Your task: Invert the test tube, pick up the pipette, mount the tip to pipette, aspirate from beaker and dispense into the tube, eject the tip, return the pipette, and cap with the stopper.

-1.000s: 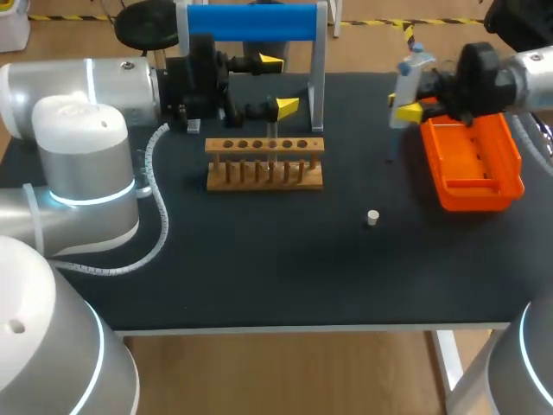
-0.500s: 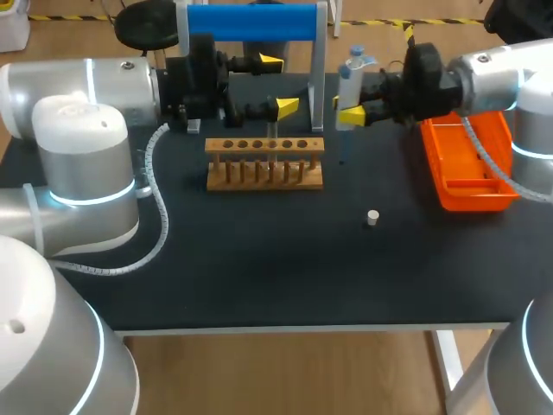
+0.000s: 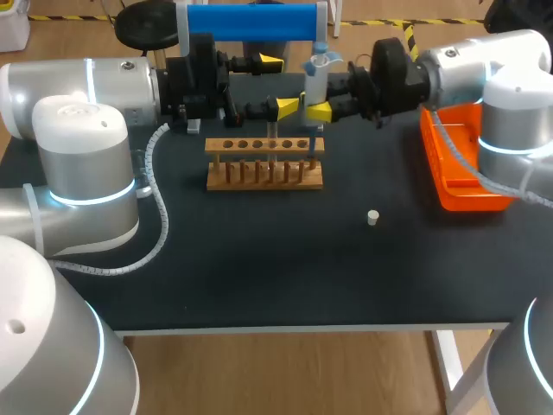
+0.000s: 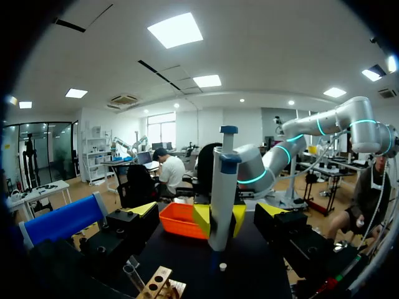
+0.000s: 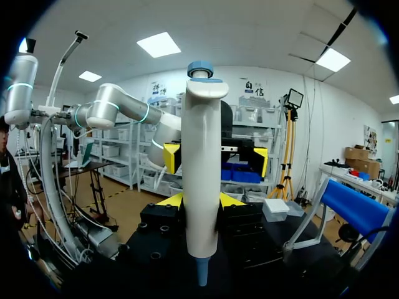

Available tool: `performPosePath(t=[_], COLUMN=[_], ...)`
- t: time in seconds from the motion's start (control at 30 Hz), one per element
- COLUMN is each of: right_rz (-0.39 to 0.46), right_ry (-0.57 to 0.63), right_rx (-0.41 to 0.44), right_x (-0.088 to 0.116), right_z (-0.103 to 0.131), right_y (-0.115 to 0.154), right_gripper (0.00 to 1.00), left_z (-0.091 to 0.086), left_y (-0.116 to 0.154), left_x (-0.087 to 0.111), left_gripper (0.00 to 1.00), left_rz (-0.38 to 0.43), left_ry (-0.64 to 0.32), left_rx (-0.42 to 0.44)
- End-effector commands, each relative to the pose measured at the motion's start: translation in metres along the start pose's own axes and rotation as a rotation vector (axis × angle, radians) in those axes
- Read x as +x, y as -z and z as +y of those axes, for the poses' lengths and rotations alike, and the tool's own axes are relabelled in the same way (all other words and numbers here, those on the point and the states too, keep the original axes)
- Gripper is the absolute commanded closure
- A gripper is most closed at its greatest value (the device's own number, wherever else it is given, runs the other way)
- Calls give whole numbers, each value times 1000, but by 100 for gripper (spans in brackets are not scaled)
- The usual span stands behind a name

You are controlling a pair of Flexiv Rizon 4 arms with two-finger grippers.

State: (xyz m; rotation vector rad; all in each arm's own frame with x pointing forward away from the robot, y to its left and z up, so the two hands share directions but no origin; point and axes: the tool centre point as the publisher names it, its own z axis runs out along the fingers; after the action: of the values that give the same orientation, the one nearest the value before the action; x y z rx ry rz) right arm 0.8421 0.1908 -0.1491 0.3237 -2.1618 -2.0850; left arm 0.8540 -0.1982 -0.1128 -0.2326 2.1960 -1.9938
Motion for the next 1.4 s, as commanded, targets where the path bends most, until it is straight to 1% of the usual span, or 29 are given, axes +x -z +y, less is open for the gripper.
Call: performPosePath(t=[0.03,0.3,0.7,0.73,0.77,0.8,0.87,0.93,1.03,1.07,1.13,1.17,1.23,1.4], right_rz=[3,2,-20,-20,-21,-22,-25,-25,-26,-26,-25,-24,-24,-20], right_ry=[1,-8,-10,-10,-9,-8,-9,-10,-9,-9,-9,-9,-8,-9], right_rx=[2,9,1,1,2,2,1,0,-3,-3,-5,-6,-7,-9], right_x=[-6,-12,-17,-18,-18,-18,-19,-19,-20,-20,-20,-20,-21,-21], right_z=[-1,-8,-10,-10,-10,-10,-10,-10,-10,-9,-9,-9,-8,-7], right_y=[-13,-26,-34,-35,-35,-35,-35,-36,-36,-36,-37,-38,-38,-39], right_gripper=[100,100,100,100,100,100,100,100,100,100,100,100,100,100], left_z=[0,0,0,0,0,0,0,0,0,0,0,0,0,0], left_y=[0,0,0,0,0,0,0,0,0,0,0,0,0,0], left_x=[0,0,0,0,0,0,0,0,0,0,0,0,0,0], left_gripper=[0,0,0,6,16,18,28,31,45,46,45,49,50,50], left_rz=[-1,-1,-1,-1,-1,-1,-1,-1,-1,-1,-1,-1,-1,-1], left_ry=[0,0,0,0,0,0,0,0,0,0,0,0,0,0], left_rx=[1,1,1,1,1,1,1,1,1,1,1,1,1,1])
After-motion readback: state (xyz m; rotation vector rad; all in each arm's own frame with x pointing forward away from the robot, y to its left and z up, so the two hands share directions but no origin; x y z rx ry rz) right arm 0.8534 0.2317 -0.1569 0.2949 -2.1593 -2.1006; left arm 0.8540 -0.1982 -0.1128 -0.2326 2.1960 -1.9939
